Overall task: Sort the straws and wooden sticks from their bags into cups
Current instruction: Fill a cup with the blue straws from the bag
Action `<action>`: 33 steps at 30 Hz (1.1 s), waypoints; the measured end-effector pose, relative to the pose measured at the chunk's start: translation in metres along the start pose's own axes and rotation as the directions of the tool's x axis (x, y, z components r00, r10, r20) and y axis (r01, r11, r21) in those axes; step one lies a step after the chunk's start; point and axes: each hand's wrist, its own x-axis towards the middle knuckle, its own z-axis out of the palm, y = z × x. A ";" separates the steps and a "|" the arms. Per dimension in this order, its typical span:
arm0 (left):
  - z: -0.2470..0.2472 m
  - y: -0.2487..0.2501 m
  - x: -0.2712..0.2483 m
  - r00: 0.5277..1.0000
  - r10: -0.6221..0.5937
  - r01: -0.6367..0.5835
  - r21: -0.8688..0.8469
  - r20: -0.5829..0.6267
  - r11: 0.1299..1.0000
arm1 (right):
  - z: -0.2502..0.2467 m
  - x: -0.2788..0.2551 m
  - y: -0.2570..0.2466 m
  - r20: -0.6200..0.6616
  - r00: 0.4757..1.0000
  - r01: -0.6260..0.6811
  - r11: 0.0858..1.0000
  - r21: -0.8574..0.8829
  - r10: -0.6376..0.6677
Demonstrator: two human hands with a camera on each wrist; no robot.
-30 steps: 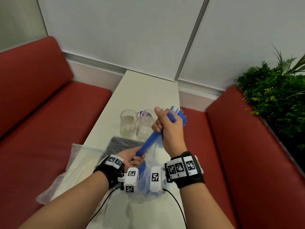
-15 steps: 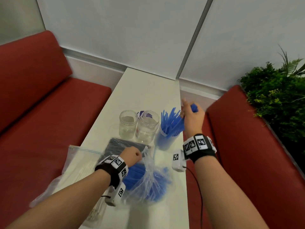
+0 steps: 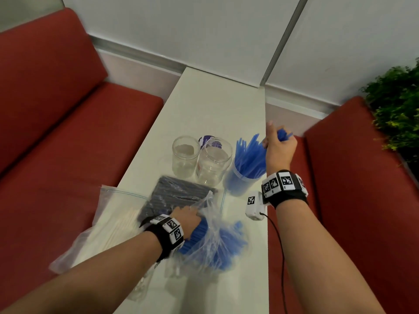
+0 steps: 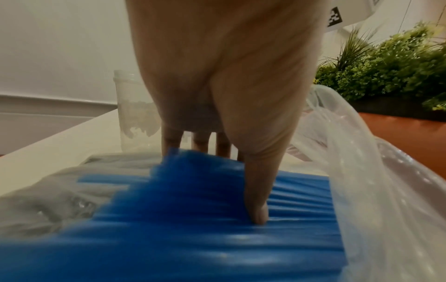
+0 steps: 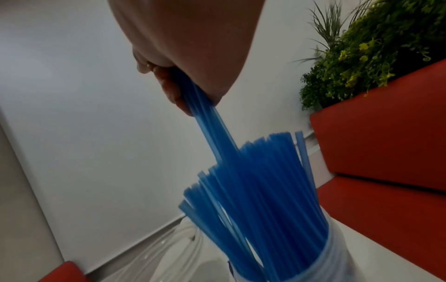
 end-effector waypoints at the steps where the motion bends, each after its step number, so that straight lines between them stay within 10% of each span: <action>1: -0.001 0.000 0.001 1.000 0.006 -0.006 -0.001 0.003 1.000 | 0.000 0.005 -0.004 -0.022 1.000 0.001 1.000 0.006 -0.001; 28: -0.034 0.002 -0.005 0.986 -0.145 0.140 0.067 0.078 0.988 | -0.011 -0.021 0.049 0.035 0.992 0.124 0.947 -0.295 -0.119; 33: -0.030 0.001 -0.011 0.983 -0.165 0.159 0.069 0.086 0.985 | -0.016 -0.022 0.041 0.052 0.935 0.340 0.844 -0.415 -0.351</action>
